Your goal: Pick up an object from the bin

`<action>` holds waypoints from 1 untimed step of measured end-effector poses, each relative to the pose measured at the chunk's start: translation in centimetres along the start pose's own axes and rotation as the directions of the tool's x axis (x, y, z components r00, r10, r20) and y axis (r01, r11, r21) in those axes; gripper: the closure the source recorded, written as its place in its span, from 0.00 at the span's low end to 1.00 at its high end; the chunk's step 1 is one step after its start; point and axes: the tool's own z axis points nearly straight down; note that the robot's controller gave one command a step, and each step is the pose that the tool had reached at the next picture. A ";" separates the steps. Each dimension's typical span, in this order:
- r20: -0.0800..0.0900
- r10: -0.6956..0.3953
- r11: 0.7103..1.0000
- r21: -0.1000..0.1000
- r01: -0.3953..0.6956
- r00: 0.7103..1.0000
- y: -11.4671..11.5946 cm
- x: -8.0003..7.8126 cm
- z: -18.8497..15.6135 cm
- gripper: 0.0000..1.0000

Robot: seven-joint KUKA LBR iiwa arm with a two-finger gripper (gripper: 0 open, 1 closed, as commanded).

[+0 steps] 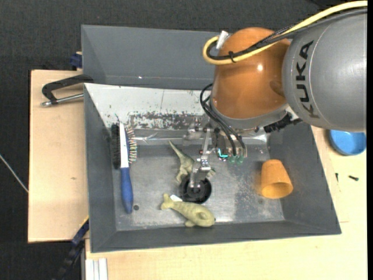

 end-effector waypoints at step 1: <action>0.033 -0.256 0.967 0.000 0.256 0.966 -5.7 -2.5 13.2 0.00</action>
Offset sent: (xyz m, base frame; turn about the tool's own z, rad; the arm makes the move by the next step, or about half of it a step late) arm 0.0165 -0.0603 -0.1395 -0.2596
